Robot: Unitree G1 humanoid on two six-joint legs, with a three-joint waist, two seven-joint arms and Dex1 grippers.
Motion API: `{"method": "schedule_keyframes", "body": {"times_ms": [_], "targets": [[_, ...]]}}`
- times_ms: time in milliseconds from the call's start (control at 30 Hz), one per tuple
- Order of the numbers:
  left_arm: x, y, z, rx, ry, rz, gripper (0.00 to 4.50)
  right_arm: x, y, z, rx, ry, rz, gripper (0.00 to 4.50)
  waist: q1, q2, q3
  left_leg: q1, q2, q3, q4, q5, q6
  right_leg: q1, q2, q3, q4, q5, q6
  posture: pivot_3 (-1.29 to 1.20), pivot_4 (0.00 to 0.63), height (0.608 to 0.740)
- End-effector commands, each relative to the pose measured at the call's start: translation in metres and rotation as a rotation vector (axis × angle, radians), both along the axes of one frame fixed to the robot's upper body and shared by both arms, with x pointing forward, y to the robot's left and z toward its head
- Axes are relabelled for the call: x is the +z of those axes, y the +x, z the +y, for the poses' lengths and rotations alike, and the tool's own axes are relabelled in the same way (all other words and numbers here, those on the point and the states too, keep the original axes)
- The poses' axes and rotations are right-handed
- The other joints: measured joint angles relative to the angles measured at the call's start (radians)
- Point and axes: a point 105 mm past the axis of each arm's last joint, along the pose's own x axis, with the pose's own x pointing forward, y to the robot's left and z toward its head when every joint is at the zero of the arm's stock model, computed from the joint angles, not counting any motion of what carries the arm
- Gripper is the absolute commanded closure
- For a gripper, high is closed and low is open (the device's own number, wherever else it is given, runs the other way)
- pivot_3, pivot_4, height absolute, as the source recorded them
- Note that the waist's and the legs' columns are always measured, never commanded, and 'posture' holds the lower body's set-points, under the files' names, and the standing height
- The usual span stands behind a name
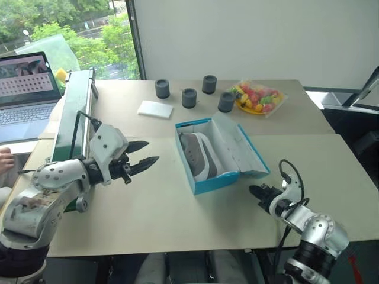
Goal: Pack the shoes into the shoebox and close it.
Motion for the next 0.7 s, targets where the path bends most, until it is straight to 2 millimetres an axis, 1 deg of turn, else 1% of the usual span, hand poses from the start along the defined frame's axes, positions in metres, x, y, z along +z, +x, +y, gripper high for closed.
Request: {"method": "schedule_keyframes", "body": {"times_ms": [33,133,267,333,500,700], "targets": [[0.008,0.000,-0.003,-0.023,0.005,-0.041,1.96,-0.010,0.007,-0.005,-0.117,0.097,-0.038,3.72,-0.008,0.000,0.000,0.001,0.001,0.000,0.000,0.000,0.000,0.001,0.000,0.000,-0.001,0.000,0.000,0.00,0.150,0.739],[0.010,0.001,-0.004,-0.027,0.004,-0.045,1.96,-0.011,0.013,0.002,-0.106,0.161,-0.089,3.72,-0.009,-0.003,-0.002,0.001,0.003,0.001,0.000,0.000,0.000,0.003,0.006,0.001,-0.008,0.005,-0.002,0.00,0.150,0.739],[0.011,0.002,-0.004,-0.031,0.011,-0.050,1.96,-0.003,0.022,0.018,-0.040,0.220,-0.169,3.72,-0.017,-0.006,-0.004,0.002,0.007,0.003,0.000,0.000,0.000,0.002,0.008,0.002,-0.008,0.006,-0.003,0.00,0.150,0.739],[0.012,0.003,-0.004,-0.029,0.013,-0.052,1.96,-0.002,0.025,0.024,-0.004,0.228,-0.179,3.72,-0.025,-0.007,-0.004,0.002,0.011,0.006,0.000,0.000,0.000,0.002,0.008,0.003,-0.008,0.007,-0.004,0.00,0.150,0.739],[0.013,0.003,-0.003,-0.024,0.015,-0.056,1.96,-0.003,0.033,0.027,-0.007,0.248,-0.187,3.72,-0.037,-0.007,-0.005,0.004,0.016,0.011,-0.001,0.000,0.000,0.001,0.012,0.005,-0.009,0.008,-0.006,0.00,0.150,0.739],[0.014,0.003,-0.001,-0.008,0.015,-0.061,1.96,-0.001,0.043,0.041,0.018,0.259,-0.192,3.72,-0.041,-0.007,-0.005,0.004,0.017,0.013,-0.001,0.000,0.000,0.000,0.014,0.007,-0.009,0.009,-0.007,0.00,0.150,0.739]]}}
